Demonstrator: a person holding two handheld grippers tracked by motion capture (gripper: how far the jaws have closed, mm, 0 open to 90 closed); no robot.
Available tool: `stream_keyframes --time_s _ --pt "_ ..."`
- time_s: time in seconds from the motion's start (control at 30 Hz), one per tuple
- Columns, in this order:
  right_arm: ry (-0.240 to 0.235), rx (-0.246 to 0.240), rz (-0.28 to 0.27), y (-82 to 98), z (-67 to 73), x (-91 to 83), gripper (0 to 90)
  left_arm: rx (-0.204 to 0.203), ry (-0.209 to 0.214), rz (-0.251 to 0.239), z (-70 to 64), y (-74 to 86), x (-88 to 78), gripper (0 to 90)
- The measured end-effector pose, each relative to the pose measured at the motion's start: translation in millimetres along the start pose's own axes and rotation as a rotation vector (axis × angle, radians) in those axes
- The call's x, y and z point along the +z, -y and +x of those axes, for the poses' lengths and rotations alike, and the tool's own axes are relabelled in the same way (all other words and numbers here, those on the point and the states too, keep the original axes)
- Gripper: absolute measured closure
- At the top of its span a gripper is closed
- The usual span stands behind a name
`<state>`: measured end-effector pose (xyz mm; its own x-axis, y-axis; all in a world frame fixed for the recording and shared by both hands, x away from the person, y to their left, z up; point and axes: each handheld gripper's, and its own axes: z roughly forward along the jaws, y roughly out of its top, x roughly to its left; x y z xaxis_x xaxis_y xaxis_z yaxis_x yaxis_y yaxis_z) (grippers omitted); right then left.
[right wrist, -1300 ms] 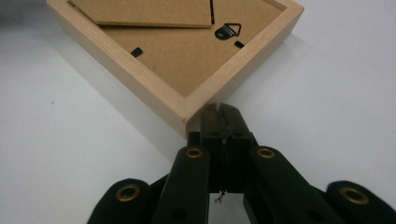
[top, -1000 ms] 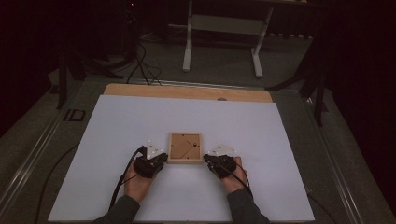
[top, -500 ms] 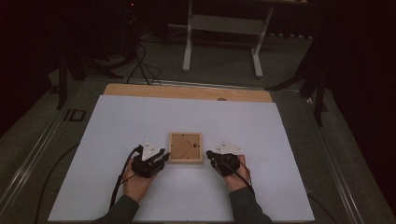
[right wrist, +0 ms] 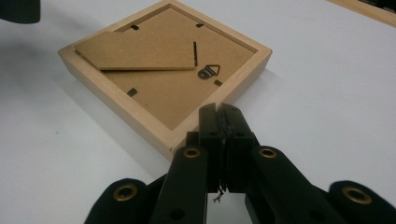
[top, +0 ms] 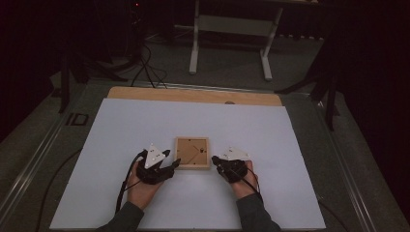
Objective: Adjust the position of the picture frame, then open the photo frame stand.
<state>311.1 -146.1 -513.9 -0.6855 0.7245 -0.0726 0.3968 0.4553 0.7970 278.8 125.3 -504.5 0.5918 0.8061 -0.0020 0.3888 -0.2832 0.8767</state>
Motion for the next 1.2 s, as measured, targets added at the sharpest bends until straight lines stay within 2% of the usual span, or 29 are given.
stream_keyframes --time_s 0.43,0.57,0.8,1.0,1.2 --pt "-0.02 0.005 -0.01 0.6 1.2 3.4 87.6 0.02 0.01 -0.006 -3.1 -10.1 0.7 44.9" --pt "-0.042 0.011 -0.013 0.8 1.2 5.3 89.6 0.02 0.012 -0.001 -3.6 -10.4 0.9 44.2" --pt "-0.054 0.002 -0.014 0.6 3.6 6.3 89.7 0.014 0.018 -0.003 -2.1 -14.6 0.2 42.8" --pt "-0.059 0.01 -0.007 1.9 3.3 8.2 89.7 0.006 0.033 0.015 -1.7 -19.4 8.2 41.8" --pt "-0.057 0.009 -0.006 2.1 4.2 9.5 89.7 0.019 0.032 0.041 -0.4 -22.6 17.3 41.5"
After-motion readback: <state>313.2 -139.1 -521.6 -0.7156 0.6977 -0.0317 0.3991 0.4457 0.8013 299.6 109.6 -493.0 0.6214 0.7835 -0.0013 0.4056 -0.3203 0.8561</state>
